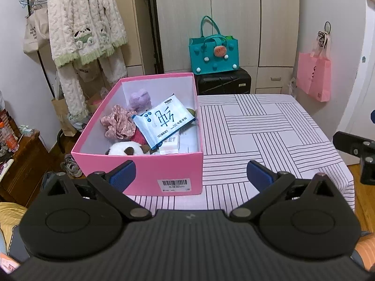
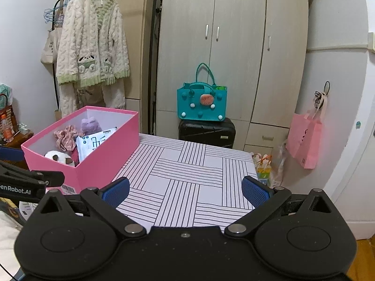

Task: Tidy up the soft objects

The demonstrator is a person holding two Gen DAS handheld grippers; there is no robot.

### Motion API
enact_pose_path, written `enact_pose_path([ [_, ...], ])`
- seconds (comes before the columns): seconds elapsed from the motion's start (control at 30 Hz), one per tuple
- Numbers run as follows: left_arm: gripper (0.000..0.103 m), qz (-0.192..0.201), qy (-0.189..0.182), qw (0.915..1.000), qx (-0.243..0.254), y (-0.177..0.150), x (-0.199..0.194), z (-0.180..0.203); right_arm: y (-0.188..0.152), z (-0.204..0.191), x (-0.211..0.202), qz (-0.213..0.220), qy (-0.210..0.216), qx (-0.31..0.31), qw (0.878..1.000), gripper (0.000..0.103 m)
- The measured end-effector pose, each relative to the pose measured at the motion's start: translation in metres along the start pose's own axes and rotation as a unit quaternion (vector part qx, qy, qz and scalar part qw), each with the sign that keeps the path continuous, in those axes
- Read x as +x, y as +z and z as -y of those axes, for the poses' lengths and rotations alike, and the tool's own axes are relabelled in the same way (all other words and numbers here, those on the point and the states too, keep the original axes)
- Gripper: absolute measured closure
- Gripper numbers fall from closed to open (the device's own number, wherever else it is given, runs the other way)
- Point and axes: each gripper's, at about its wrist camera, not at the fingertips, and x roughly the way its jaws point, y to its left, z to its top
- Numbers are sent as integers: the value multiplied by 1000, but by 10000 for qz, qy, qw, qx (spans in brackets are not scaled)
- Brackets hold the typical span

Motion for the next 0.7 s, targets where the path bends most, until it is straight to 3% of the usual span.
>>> enact_pose_path([
  [0.7,1,87,24,10000,-35,-5,2,-1,-1,4,3,-16,-39,51,10000,0],
])
